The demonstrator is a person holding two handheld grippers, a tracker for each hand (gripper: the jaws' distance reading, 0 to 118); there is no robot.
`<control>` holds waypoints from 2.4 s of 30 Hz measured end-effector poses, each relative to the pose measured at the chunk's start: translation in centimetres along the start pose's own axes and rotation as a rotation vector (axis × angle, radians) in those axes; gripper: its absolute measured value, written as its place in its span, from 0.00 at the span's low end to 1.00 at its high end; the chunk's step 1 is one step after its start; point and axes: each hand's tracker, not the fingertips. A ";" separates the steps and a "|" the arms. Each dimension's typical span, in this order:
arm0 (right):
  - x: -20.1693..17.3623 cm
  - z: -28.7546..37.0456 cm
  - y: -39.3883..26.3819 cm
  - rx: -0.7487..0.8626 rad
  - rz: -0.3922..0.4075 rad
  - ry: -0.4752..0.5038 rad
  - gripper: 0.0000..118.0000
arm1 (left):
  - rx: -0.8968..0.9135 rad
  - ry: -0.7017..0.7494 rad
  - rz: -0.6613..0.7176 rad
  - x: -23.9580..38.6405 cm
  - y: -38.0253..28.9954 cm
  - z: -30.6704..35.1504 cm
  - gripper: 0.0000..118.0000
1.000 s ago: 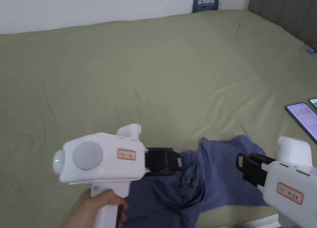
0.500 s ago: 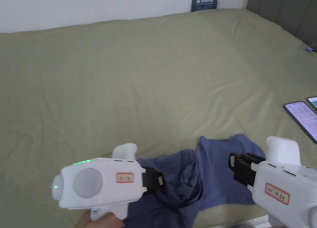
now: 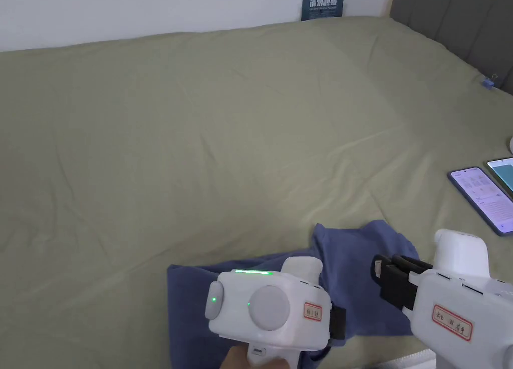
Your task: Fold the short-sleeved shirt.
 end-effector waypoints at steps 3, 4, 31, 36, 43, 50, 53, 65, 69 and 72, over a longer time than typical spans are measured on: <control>-0.2 0.1 0.1 -0.003 0.009 0.002 0.00 | 0.015 -0.021 -0.035 0.4 -0.1 0.5 0.02; -0.5 0.1 0.2 -0.004 0.014 0.001 0.00 | 0.013 -0.029 -0.035 0.4 -0.1 0.8 0.02; -8.7 -3.9 1.1 -0.090 0.209 0.061 0.00 | 0.300 -0.485 0.549 -21.1 -7.5 12.6 0.75; -8.4 -3.9 0.9 -0.102 0.219 0.052 0.00 | 0.212 -0.457 0.546 -20.3 -6.4 9.9 0.12; -7.8 -4.2 1.3 -0.106 0.184 0.038 0.00 | 0.228 -0.474 0.521 -21.7 -6.2 13.1 0.12; -9.0 -4.6 1.2 -0.113 0.184 0.055 0.00 | 0.254 -0.359 0.478 -27.2 -7.6 20.0 0.12; -9.7 -4.9 0.8 -0.122 0.194 0.064 0.00 | 0.266 -0.269 0.510 -30.8 -10.5 24.3 0.12; -10.2 -5.6 0.0 -0.150 0.198 0.063 0.00 | 0.299 -0.007 0.677 -33.5 -17.2 33.8 0.12; -9.6 -5.3 -0.1 -0.154 0.196 0.057 0.00 | 0.289 0.132 0.656 -28.1 -14.2 33.9 0.12; -8.9 -4.7 0.3 -0.147 0.181 0.064 0.00 | 0.295 0.130 0.648 -26.6 -12.0 34.6 0.12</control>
